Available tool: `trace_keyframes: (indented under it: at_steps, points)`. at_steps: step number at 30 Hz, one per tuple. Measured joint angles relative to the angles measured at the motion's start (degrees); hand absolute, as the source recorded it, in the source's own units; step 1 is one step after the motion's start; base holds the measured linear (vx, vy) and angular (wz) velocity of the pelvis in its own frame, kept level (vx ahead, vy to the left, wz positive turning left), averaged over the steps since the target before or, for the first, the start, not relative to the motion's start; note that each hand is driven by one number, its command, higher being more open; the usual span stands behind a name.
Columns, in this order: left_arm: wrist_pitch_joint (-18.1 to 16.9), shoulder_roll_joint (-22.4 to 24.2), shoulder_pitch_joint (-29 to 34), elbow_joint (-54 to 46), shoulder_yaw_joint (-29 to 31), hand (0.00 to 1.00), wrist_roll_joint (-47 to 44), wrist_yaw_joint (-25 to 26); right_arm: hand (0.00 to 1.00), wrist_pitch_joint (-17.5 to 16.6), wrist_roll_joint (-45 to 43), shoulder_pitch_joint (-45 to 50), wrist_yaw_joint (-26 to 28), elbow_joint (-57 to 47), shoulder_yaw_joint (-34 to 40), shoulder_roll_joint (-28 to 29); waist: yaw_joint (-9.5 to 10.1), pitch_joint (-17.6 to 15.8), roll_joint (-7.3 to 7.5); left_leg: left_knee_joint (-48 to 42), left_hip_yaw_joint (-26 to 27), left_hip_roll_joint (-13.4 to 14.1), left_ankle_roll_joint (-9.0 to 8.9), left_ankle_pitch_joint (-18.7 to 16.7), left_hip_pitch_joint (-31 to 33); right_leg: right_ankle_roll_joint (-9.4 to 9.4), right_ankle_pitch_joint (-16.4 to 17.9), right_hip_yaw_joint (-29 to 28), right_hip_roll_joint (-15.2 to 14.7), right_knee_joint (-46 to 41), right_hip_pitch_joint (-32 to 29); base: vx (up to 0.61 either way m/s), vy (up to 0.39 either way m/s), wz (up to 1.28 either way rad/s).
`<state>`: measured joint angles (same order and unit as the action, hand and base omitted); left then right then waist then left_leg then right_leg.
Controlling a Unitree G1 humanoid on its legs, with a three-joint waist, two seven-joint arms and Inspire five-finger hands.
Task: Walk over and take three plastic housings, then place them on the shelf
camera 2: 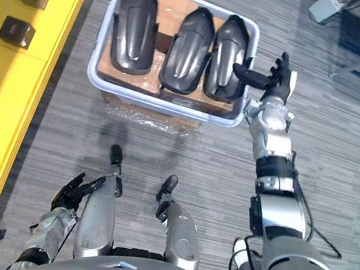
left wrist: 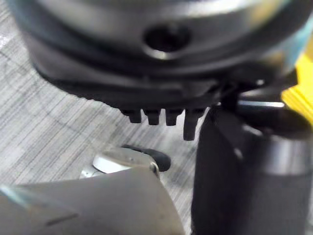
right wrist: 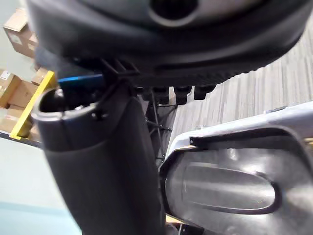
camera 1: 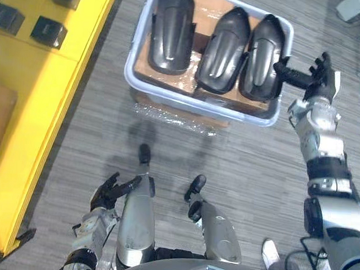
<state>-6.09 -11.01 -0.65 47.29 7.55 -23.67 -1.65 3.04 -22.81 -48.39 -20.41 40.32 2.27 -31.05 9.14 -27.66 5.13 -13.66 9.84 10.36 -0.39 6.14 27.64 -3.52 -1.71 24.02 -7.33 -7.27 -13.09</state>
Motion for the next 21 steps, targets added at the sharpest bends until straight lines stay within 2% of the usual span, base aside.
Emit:
trace_keyframes:
  at_steps: [5, 11, 12, 15, 17, 18, 21]
  points:
    - [0.1, 1.6, -2.8, 1.6, -0.6, 1.00, -1.4, 0.1, 1.00, -0.5, 0.1, -5.7, -0.4, 8.0, -3.4, -5.0, 1.69, -1.4, -2.29, 0.5, -1.0, -0.8, 0.08, 0.0, 2.3, 0.72, 0.7, 0.8, -0.9, -1.8, -2.7, 0.01, 0.047, 0.08]
    - [-0.2, 3.9, -3.3, 2.4, -1.0, 1.00, -3.3, -1.0, 1.00, 2.4, 0.1, -6.6, -0.4, 14.4, -4.1, -6.8, 2.96, -2.5, -4.88, 4.7, -1.3, -2.4, -0.07, 2.6, 2.4, -0.08, 2.9, 1.6, -3.4, -6.4, -6.1, 0.03, -0.002, 0.10]
    - [-0.2, 4.6, -3.3, 2.4, -1.0, 1.00, -3.3, -1.5, 1.00, 2.5, 1.3, -6.7, -1.8, 14.6, -4.3, -7.5, 3.13, -2.6, -5.52, 5.5, -1.7, -2.7, -0.07, 3.1, 2.5, -0.07, 3.7, 2.0, -3.8, -7.5, -6.7, 0.04, -0.034, 0.16]
    - [-0.2, 5.0, -3.3, 2.4, -1.1, 1.00, -3.7, -2.3, 1.00, 4.1, 1.7, -8.8, -3.8, 14.7, -4.7, -8.8, 3.20, -2.6, -5.93, 6.9, -2.2, -3.2, -0.11, 4.2, 2.5, 0.04, 5.4, 2.5, -5.1, -10.4, -8.0, 0.03, -0.039, 0.18]
    - [-0.3, 5.5, -3.3, 2.3, -1.7, 1.00, -3.8, -2.9, 1.00, 4.5, 1.8, -10.8, -5.4, 14.6, -5.0, -10.4, 3.22, -2.8, -6.76, 7.0, -2.4, -3.7, 0.18, 4.7, 2.4, 0.01, 7.2, 2.7, -6.3, -13.3, -9.0, 0.02, -0.054, 0.17]
    - [-0.4, 5.4, -3.3, 2.3, -2.4, 1.00, -4.2, -3.1, 0.00, 5.2, 1.8, -11.7, -5.6, 14.5, -5.2, -10.8, 3.23, -2.8, -6.99, 7.1, -2.3, -3.9, 0.17, 4.7, 2.4, -0.01, 7.8, 2.5, -6.7, -14.5, -9.5, 0.02, -0.061, 0.08]
    - [-0.4, 5.4, -3.3, 2.3, -3.6, 1.00, -5.4, -3.9, 0.00, 8.5, 1.9, -13.0, -4.2, 14.7, -5.3, -11.2, 3.18, -2.8, -7.71, 7.3, -2.1, -4.1, -0.03, 4.8, 1.8, 0.19, 9.4, 2.3, -7.4, -16.8, -10.0, 0.02, -0.057, 0.02]
